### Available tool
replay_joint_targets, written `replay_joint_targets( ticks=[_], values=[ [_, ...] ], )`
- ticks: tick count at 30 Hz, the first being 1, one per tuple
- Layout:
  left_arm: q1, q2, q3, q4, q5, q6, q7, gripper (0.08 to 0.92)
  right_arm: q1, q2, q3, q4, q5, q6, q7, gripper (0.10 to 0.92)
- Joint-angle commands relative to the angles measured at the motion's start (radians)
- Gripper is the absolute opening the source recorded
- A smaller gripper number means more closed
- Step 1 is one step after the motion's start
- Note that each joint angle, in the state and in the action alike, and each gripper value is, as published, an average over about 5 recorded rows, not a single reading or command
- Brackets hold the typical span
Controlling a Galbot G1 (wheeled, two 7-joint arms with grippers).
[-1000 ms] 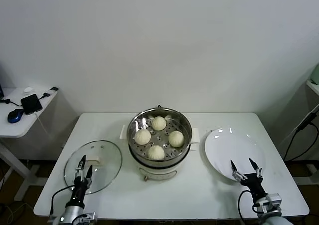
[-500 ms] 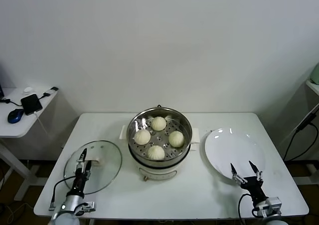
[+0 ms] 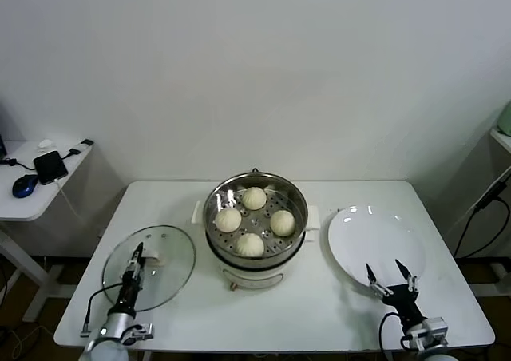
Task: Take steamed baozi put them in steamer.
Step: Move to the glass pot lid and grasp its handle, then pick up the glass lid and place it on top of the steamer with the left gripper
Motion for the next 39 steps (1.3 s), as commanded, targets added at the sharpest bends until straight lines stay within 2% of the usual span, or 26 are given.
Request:
replay_joint_targets(
  ticks=[1,6,10,14,18,25,29,33,36,39],
  values=[
    [-0.034,-0.002,-0.001,0.066,0.005,-0.008,-0.025,0.361,-0.006,-0.001,0.002,0.007,-0.001,-0.003,-0.001,0.823],
    [-0.019,0.010,-0.002,0.041,-0.013,-0.010,-0.023,0.223,-0.010,-0.002,0.008,0.019,0.001,-0.007,-0.001,0.823],
    [0.030,0.021,-0.003,-0.097,-0.087,0.011,0.038,0.143,-0.011,-0.002,0.014,0.034,0.003,-0.014,0.000,0.823],
    [0.079,0.034,-0.011,-0.287,-0.159,0.071,0.108,0.138,-0.011,-0.002,0.022,0.056,-0.001,-0.034,0.007,0.823],
    [0.097,0.060,-0.028,-0.437,-0.239,0.181,0.189,0.138,-0.013,-0.003,0.035,0.083,-0.027,-0.075,0.030,0.823],
    [0.092,0.116,0.000,-0.704,-0.313,0.413,0.400,0.138,-0.012,-0.001,0.043,0.125,-0.066,-0.133,0.063,0.823],
    [0.045,0.147,0.096,-0.819,-0.222,0.511,0.518,0.138,-0.005,0.003,0.039,0.123,-0.083,-0.138,0.065,0.823],
    [-0.046,0.159,0.272,-0.848,-0.123,0.614,0.610,0.138,-0.004,0.007,0.036,0.119,-0.110,-0.134,0.061,0.823],
    [-0.118,0.143,0.409,-0.843,-0.059,0.686,0.689,0.138,-0.005,0.009,0.035,0.119,-0.128,-0.126,0.051,0.823],
    [-0.194,0.093,0.526,-0.823,0.026,0.750,0.768,0.138,-0.006,0.009,0.033,0.119,-0.132,-0.114,0.037,0.823]
  ],
)
